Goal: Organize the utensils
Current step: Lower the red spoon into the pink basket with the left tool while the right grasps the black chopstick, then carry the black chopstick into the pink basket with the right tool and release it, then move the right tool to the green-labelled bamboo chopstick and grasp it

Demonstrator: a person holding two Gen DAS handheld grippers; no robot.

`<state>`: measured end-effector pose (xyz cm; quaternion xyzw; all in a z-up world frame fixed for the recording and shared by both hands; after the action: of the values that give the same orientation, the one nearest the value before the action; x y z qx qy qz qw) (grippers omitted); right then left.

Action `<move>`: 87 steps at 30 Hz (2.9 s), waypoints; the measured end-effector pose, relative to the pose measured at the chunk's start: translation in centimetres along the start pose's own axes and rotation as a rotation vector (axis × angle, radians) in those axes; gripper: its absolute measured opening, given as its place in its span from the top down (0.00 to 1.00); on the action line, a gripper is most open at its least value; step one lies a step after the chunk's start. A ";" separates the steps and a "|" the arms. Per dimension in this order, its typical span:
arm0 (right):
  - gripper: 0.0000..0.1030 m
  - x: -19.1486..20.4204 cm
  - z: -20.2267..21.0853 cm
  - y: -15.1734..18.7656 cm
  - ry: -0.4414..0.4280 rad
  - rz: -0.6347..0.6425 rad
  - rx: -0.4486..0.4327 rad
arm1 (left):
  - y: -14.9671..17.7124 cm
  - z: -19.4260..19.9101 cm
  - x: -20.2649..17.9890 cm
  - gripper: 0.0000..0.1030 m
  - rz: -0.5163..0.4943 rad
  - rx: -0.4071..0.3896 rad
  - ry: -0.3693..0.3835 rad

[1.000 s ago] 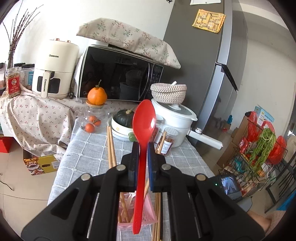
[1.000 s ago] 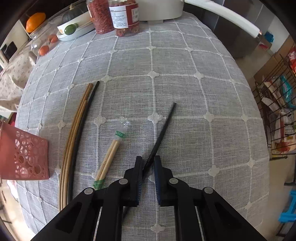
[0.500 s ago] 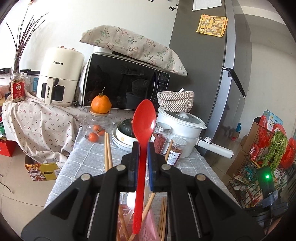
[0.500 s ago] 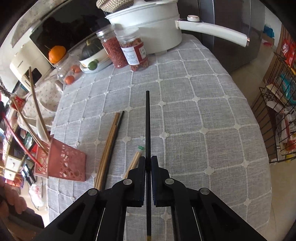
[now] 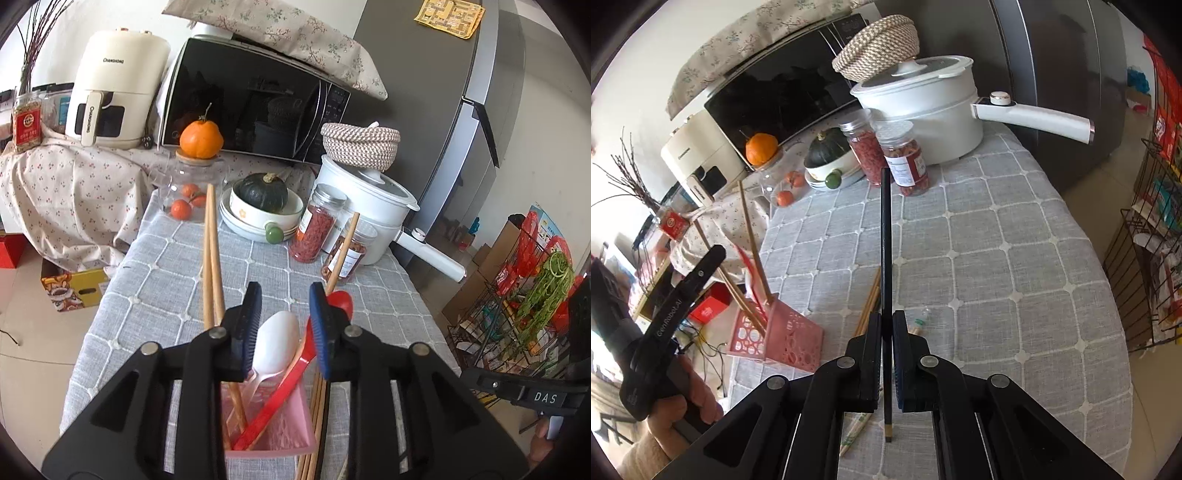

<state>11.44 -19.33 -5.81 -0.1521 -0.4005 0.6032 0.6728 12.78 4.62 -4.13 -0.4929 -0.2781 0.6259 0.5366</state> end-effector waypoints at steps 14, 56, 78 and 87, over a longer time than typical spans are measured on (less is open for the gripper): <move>0.95 4.5 4.3 -2.2 -0.167 0.039 -0.133 | 0.0 4.0 2.9 0.23 -0.067 0.180 -0.050; 0.62 7.9 1.4 -2.6 -0.315 -0.030 -0.252 | 3.0 4.3 5.4 0.21 -0.139 0.340 -0.062; 0.46 -0.3 -8.3 4.8 0.118 0.043 0.213 | 7.0 2.4 2.1 0.21 -0.220 0.504 -0.087; 0.46 -0.3 -12.3 6.9 0.193 0.072 0.321 | 7.1 2.0 2.3 0.21 -0.210 0.519 -0.087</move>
<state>15.60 -14.62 -18.47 -0.1140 -0.2268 0.6656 0.7018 8.24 5.24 -10.40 -0.2803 -0.1807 0.6377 0.6944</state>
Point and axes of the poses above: each gripper's, at about its wrist camera, not at the fingertips, and z roughly against the way its jaws point, x to its left, y to its underside, the point moved 2 cm from there along -z, roughly the way its jaws point, and after that the axes turned 10 degrees about -x, right-handed, at the moved point
